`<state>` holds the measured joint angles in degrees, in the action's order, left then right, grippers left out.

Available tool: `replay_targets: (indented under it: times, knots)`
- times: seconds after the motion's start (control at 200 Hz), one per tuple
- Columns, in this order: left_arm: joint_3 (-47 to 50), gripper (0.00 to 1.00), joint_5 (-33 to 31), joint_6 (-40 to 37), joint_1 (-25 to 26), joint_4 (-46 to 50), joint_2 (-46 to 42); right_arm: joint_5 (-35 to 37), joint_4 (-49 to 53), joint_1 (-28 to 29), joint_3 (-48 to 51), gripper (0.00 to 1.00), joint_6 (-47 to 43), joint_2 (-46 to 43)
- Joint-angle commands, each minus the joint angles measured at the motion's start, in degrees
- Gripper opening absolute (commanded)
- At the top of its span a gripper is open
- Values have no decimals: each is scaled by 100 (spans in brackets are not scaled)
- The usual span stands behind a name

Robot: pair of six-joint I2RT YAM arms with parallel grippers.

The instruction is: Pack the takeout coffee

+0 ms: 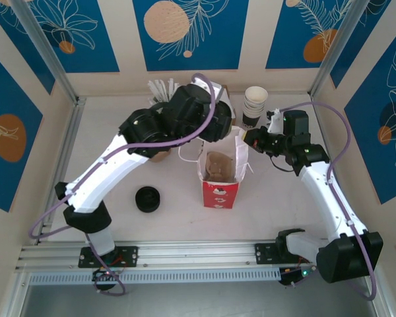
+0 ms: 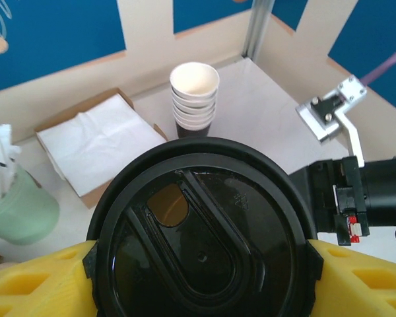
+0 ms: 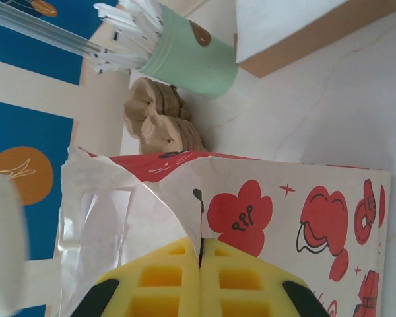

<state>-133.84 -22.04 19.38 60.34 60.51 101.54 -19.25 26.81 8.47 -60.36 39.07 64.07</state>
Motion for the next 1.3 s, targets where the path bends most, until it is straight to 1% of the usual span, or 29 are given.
replay_targets:
  times: [0.0, 0.29, 0.55, 1.06, 1.18, 1.295]
  knots:
    - [62, 73, 321, 39, 86, 3, 79, 65, -338, 58, 103, 0, 23, -283]
    - [1425, 73, 669, -11, 101, -641, -150, 58, -475, 59, 353, 0, -74, -523]
    - [2324, 73, 650, -136, 108, -1310, -213, 53, -466, 53, 329, 0, -75, -493]
    - [3242, 73, 289, -101, 31, -2058, -149, -33, -592, 48, 419, 0, 52, -527]
    - [3311, 73, 240, -85, -1, -2092, -133, -53, -612, 49, 429, 0, 40, -526]
    - [3312, 73, 99, -84, -4, -2062, -160, -28, -430, 6, 348, 0, -77, -534]
